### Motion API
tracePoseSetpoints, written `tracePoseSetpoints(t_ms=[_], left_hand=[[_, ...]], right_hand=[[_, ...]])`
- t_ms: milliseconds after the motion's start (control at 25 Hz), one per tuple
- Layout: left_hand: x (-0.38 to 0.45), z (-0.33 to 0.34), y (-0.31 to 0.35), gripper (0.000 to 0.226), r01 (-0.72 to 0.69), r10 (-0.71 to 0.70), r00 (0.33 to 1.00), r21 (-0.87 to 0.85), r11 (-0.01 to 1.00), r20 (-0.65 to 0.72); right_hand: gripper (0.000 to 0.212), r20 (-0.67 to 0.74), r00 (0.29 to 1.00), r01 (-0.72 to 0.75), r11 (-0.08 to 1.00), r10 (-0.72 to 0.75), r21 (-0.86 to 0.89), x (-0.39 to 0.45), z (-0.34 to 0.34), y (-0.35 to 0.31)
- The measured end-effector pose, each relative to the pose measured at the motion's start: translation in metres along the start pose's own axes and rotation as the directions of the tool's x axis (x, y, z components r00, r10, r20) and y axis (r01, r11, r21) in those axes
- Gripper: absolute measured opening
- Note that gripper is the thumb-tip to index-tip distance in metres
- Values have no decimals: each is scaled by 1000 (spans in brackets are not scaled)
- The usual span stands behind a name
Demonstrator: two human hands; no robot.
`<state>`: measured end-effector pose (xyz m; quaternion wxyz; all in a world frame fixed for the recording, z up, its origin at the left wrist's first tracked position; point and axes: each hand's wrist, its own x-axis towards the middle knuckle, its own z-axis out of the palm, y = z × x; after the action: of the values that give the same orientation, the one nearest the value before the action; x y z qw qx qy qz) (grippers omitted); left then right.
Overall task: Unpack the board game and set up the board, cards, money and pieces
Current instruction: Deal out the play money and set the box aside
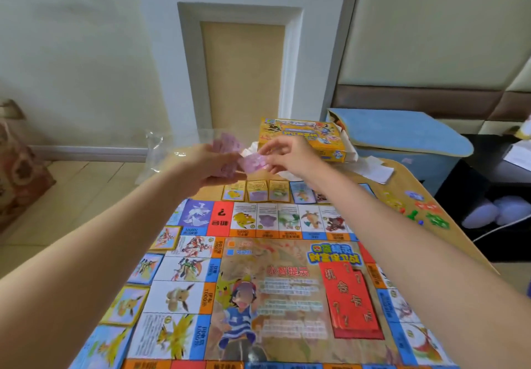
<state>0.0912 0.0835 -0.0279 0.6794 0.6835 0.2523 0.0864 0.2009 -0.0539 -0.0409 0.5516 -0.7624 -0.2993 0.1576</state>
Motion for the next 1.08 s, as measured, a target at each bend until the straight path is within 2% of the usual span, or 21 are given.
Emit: tracePoseSetpoints(t_ms=[80, 120, 200, 320, 440, 600, 720, 920, 1000, 1080], left_hand=[[4, -12, -4, 6, 10, -13, 998, -47, 999, -62], [4, -17, -9, 6, 22, -23, 997, -25, 999, -74], [3, -17, -20, 6, 34, -31, 998, 36, 999, -63], [9, -8, -30, 9, 20, -19, 999, 40, 999, -33], [16, 3, -34, 11, 30, -27, 999, 56, 998, -39], [18, 9, -36, 10, 18, -17, 999, 20, 1000, -48], [18, 9, -35, 8, 19, -19, 998, 3, 1000, -68], [19, 11, -34, 6, 17, -18, 992, -9, 1000, -121], [18, 16, -34, 8, 11, -12, 995, -13, 1000, -97], [16, 26, -33, 7, 8, -9, 998, -17, 1000, -60]], right_hand=[[17, -227, 971, -86, 995, 70, -59, 9, 6, 17], [17, -277, 958, -115, 982, 70, -151, 12, 9, 26], [14, -262, 964, -129, 929, 35, -348, 11, 14, 39], [14, -225, 974, -97, 900, -1, -425, 1, 15, 45], [14, -252, 968, -87, 918, -14, -388, -7, 11, 47], [15, -353, 933, -133, 979, 71, -155, -2, 16, 44], [16, -342, 936, -151, 969, 77, -195, 1, 22, 41], [12, -312, 949, -99, 984, 48, -151, -13, 0, 37], [13, -368, 926, -148, 977, 83, -153, -20, -27, 43], [15, -455, 875, -246, 962, 167, -120, -27, -59, 56]])
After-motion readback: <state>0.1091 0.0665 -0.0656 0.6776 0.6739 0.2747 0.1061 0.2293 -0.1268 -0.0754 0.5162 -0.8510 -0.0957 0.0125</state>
